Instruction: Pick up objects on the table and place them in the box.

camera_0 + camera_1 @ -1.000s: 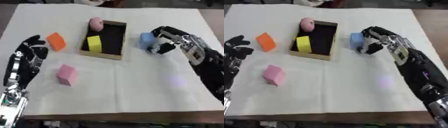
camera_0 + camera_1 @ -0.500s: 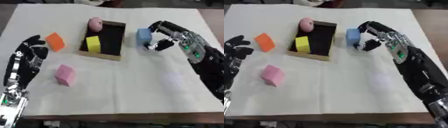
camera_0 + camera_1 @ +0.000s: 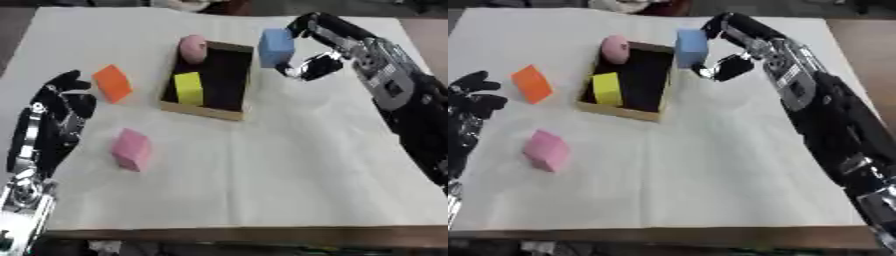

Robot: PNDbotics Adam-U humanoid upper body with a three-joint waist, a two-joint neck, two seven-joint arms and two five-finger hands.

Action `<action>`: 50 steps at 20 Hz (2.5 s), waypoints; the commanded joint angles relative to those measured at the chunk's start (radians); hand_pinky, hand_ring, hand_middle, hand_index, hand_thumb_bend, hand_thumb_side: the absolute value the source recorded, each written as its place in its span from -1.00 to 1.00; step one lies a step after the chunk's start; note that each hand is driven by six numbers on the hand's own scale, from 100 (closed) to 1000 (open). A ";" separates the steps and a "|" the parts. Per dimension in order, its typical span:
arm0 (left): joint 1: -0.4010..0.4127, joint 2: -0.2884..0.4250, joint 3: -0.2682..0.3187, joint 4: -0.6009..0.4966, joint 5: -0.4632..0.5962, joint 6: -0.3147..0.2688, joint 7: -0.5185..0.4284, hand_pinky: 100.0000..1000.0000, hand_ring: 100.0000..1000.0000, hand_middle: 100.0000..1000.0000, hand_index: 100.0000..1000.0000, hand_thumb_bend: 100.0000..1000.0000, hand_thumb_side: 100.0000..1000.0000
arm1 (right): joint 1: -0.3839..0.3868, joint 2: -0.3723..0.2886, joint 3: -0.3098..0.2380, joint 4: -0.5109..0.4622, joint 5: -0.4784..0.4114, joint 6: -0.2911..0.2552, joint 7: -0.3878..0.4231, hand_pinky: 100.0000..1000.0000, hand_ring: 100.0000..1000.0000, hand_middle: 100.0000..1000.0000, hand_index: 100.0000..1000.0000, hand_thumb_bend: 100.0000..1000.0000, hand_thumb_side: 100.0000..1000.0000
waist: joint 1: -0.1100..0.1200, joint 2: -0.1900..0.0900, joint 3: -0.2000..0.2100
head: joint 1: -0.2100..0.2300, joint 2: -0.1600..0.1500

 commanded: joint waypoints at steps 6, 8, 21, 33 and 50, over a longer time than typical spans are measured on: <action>-0.015 0.005 -0.005 -0.019 0.008 0.000 -0.011 0.35 0.20 0.29 0.68 0.14 0.32 | -0.072 0.108 -0.037 0.121 0.104 -0.004 -0.046 0.53 0.52 0.30 0.32 -0.48 -0.47 | 0.018 -0.019 0.020 | -0.020 0.005; -0.016 0.004 -0.007 -0.019 0.009 0.001 -0.013 0.35 0.20 0.29 0.68 0.14 0.32 | -0.079 0.133 -0.036 0.132 0.117 -0.016 -0.052 0.53 0.52 0.30 0.32 -0.48 -0.47 | 0.020 -0.019 0.024 | -0.023 0.005; -0.026 -0.005 -0.018 -0.021 0.014 0.001 -0.025 0.35 0.20 0.29 0.68 0.14 0.32 | -0.092 0.237 -0.087 0.256 0.258 0.023 -0.152 0.54 0.55 0.36 0.50 -0.42 -0.37 | 0.026 -0.018 0.061 | -0.049 0.005; -0.027 -0.006 -0.017 -0.019 0.014 0.001 -0.025 0.35 0.20 0.29 0.68 0.14 0.32 | -0.095 0.229 -0.097 0.264 0.359 0.058 -0.187 0.64 0.68 0.63 0.91 -0.21 -0.24 | 0.022 -0.020 0.061 | -0.048 0.005; -0.016 0.012 0.003 -0.017 -0.002 0.001 -0.006 0.35 0.19 0.29 0.67 0.15 0.31 | -0.050 0.076 -0.027 -0.059 0.107 -0.004 -0.121 0.66 0.70 0.70 0.93 -0.11 -0.11 | 0.009 -0.024 0.014 | -0.002 0.005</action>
